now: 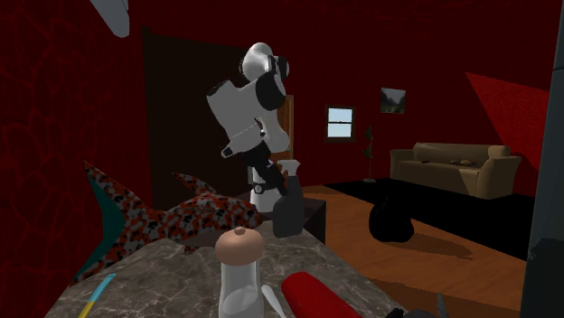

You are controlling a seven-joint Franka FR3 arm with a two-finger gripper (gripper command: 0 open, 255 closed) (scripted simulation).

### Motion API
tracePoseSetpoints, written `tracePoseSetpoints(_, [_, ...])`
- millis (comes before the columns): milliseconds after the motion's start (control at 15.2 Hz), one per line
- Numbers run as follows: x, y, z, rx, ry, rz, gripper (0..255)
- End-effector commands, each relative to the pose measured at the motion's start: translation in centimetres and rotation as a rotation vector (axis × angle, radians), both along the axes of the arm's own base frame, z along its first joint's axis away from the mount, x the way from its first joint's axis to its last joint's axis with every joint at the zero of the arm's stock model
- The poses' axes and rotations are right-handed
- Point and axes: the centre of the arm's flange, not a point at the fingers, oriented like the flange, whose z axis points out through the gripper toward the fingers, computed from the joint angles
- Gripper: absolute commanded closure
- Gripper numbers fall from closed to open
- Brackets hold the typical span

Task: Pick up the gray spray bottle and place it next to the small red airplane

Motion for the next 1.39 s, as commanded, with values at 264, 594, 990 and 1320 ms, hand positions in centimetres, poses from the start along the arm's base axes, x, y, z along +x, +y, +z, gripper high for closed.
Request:
tracePoseSetpoints(264, [-1.2, 1.1, -3.0, 0.003, 0.007, -0.011, 0])
tracePoseSetpoints(594, [-1.5, 1.4, -3.7, 0.003, 0.007, -0.011, 0])
tracePoseSetpoints(990, [-1.5, 1.4, -3.7, 0.003, 0.007, -0.011, 255])
tracePoseSetpoints(1320, [-1.5, 1.4, -3.7, 0.003, 0.007, -0.011, 255])
